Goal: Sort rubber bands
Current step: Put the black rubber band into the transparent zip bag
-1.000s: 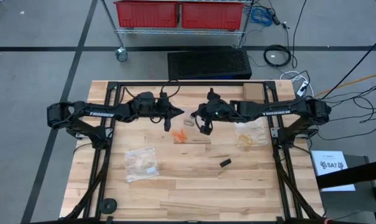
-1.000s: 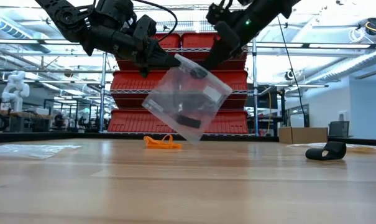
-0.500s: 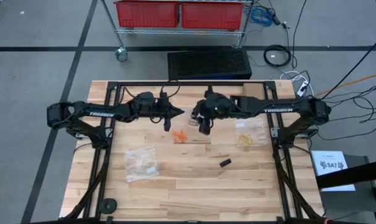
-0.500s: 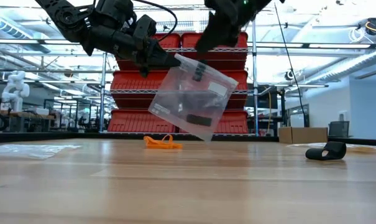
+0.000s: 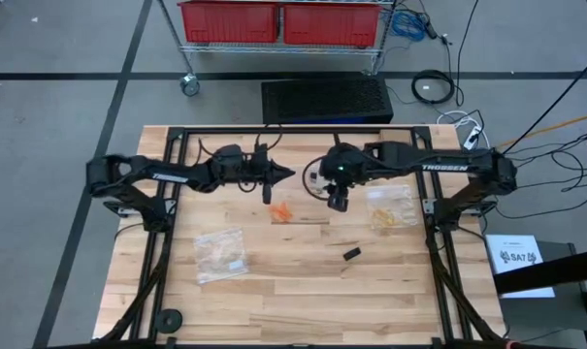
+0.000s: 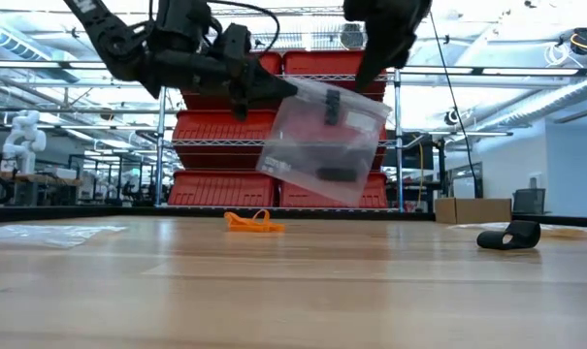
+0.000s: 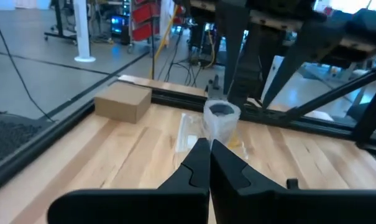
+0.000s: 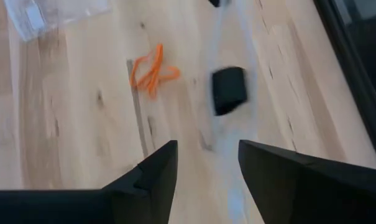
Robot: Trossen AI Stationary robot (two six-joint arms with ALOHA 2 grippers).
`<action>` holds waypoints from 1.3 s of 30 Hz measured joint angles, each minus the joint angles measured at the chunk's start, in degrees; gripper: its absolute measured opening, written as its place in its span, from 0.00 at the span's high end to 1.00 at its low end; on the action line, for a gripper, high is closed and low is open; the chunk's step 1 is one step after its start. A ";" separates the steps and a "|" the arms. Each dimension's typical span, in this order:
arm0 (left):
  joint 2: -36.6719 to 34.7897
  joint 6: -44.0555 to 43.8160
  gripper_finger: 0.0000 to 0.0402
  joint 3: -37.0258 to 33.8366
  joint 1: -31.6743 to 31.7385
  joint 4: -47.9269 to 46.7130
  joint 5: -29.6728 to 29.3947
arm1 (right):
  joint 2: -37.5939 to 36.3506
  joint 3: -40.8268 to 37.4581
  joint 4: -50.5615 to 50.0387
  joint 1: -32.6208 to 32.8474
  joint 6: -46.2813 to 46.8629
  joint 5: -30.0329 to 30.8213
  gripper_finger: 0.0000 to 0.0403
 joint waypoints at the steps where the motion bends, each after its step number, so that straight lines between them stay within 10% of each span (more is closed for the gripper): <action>1: 1.09 -0.71 1.00 0.00 0.02 1.36 0.06 | -0.50 0.00 -1.16 0.04 0.75 0.00 0.60; 12: 1.62 -0.30 1.00 0.00 0.62 6.99 1.21 | -11.13 -14.41 -7.10 7.48 4.58 -5.48 0.59; 20: 4.48 -1.66 1.00 0.00 0.87 7.04 1.83 | -9.81 -34.92 17.47 16.76 12.06 -12.48 0.59; 39: 5.57 -2.37 1.00 0.00 0.87 7.21 3.34 | 0.73 -38.29 23.21 20.15 42.24 -17.49 0.59</action>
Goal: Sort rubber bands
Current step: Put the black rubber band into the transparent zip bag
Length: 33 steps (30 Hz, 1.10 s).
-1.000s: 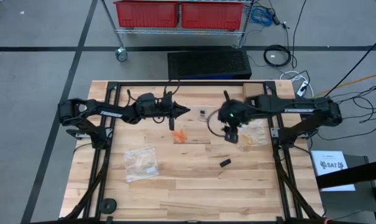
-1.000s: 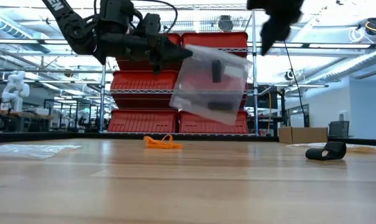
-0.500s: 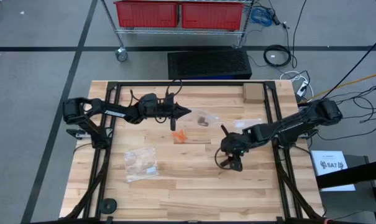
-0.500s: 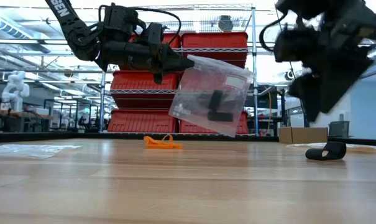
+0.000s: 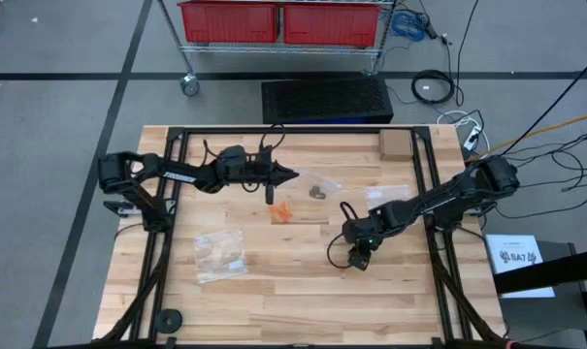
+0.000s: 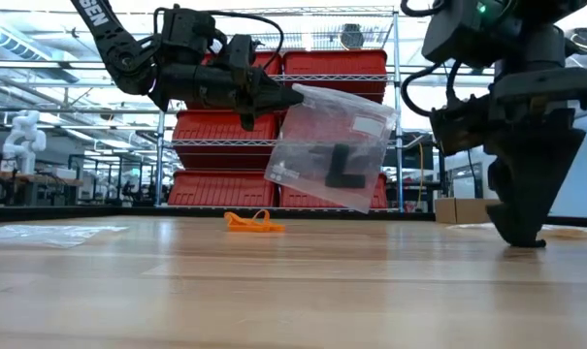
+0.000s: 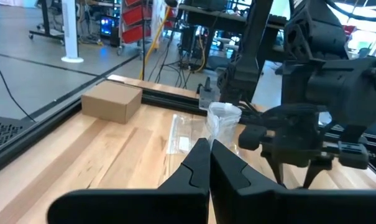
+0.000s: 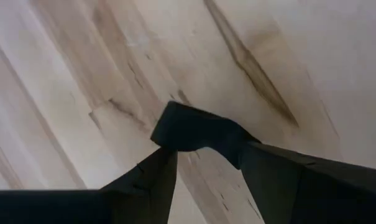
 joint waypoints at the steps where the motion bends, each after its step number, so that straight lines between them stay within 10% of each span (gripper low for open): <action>1: 0.00 0.00 1.00 0.00 0.00 -0.05 0.19 | 0.24 0.00 0.04 -0.02 0.58 0.06 0.59; 11: 0.00 0.49 1.00 0.00 0.01 -0.33 1.53 | 0.50 0.00 0.59 0.51 2.62 1.65 0.62; 19: 0.00 1.58 1.00 0.00 0.00 -0.38 1.52 | 0.99 0.02 0.95 2.79 -0.17 8.07 0.97; 33: 0.00 2.05 1.00 0.00 0.00 -1.37 1.50 | -5.58 11.64 -5.46 -0.80 -12.62 18.64 1.00</action>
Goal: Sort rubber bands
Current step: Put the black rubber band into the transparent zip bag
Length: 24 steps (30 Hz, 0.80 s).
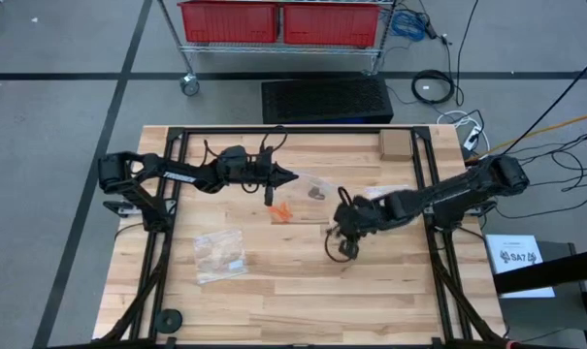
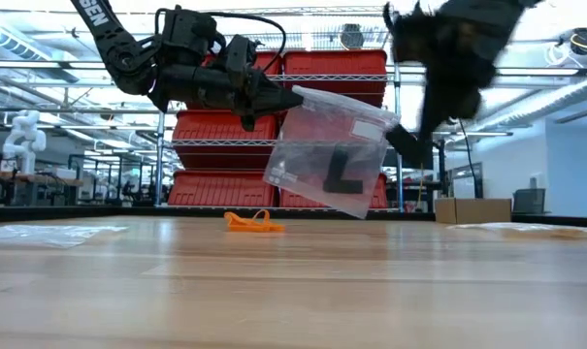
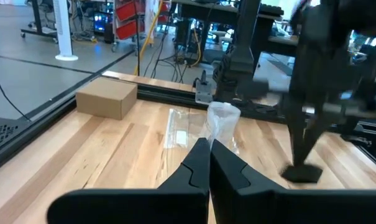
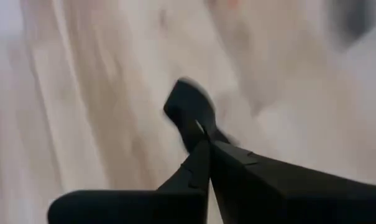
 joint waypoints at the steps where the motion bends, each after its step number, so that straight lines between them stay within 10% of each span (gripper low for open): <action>1: 0.00 0.00 1.00 0.00 0.00 0.00 0.00 | -0.29 1.59 -0.77 -0.79 -1.78 1.87 1.00; 14: 0.00 -0.02 1.00 0.00 -0.11 -0.06 -0.02 | -0.15 15.59 -2.64 -9.54 -21.89 17.86 1.00; 24: 0.00 0.00 1.00 0.00 -0.11 -0.05 -0.04 | 0.29 15.59 -0.27 -13.45 -22.79 15.16 1.00</action>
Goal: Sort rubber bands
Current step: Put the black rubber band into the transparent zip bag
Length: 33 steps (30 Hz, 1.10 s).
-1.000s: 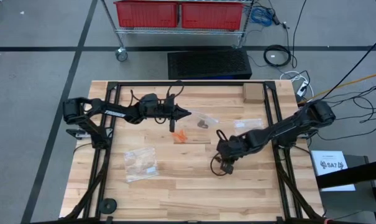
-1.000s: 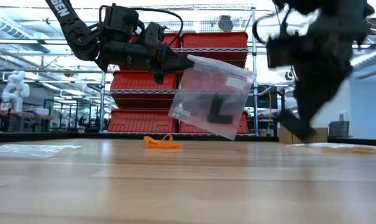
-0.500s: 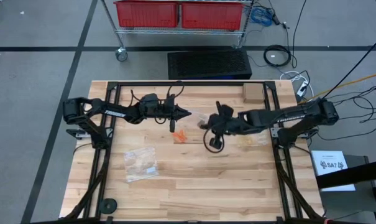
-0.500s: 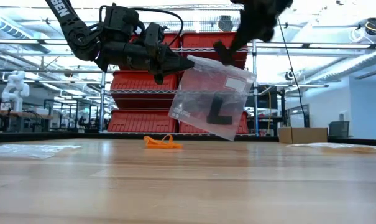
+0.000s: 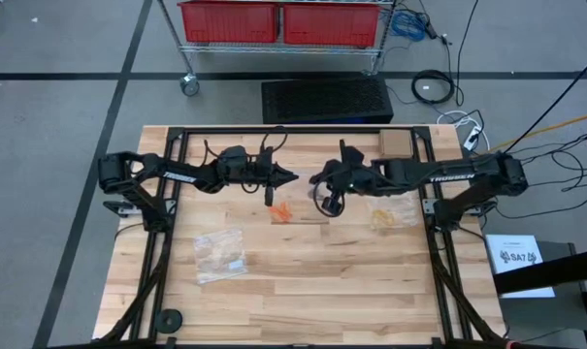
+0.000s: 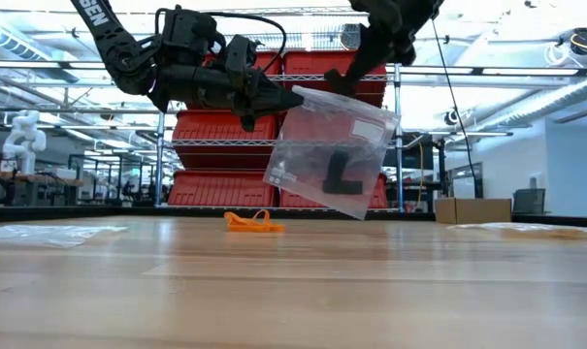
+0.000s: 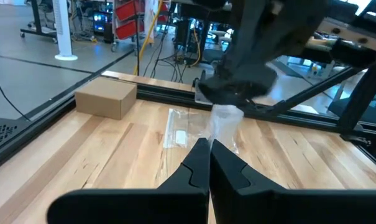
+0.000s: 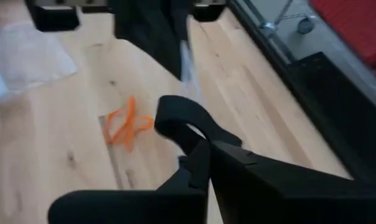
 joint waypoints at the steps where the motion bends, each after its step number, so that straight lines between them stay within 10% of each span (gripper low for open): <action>1: 0.00 0.00 1.00 0.00 0.00 0.01 -0.01 | 0.23 0.00 0.44 -0.05 0.30 -0.99 1.00; 25: 0.00 1.03 1.00 0.00 -0.33 0.59 0.13 | 6.88 -0.04 1.58 -6.32 4.90 -13.22 1.00; 33: 0.00 1.43 1.00 0.00 -0.33 -1.03 0.35 | 6.27 1.01 1.94 -6.23 2.26 -15.08 0.80</action>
